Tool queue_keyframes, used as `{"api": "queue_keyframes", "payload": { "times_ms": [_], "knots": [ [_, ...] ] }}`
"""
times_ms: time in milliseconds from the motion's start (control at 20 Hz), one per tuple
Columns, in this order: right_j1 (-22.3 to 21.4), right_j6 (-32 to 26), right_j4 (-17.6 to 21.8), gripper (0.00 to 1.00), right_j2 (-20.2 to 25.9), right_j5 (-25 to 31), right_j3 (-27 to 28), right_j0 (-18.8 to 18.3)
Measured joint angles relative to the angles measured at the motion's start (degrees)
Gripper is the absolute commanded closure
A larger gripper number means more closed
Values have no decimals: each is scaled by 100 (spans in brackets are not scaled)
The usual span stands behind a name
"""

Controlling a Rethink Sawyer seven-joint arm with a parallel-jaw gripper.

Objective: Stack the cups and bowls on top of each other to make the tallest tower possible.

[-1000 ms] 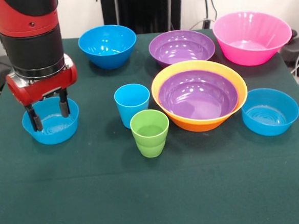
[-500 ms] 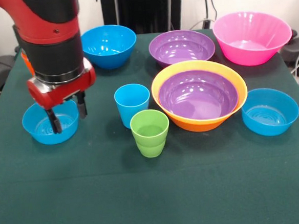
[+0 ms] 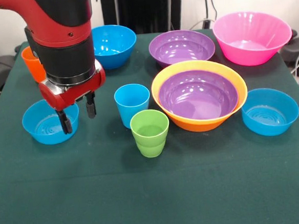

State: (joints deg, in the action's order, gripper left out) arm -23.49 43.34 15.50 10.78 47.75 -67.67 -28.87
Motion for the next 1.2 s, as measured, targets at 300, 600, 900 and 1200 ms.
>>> {"api": "queue_keyframes", "payload": {
  "times_ms": [300, 600, 900, 1200],
  "knots": [
    [67, 0, 1, 0, -5, 113, 0, 0],
    [41, 0, 0, 0, -5, 130, -70, -12],
    [-80, 0, 0, 0, -17, 106, -479, -90],
    [-171, 0, -2, 0, -57, -119, -885, -107]
  ]
}}
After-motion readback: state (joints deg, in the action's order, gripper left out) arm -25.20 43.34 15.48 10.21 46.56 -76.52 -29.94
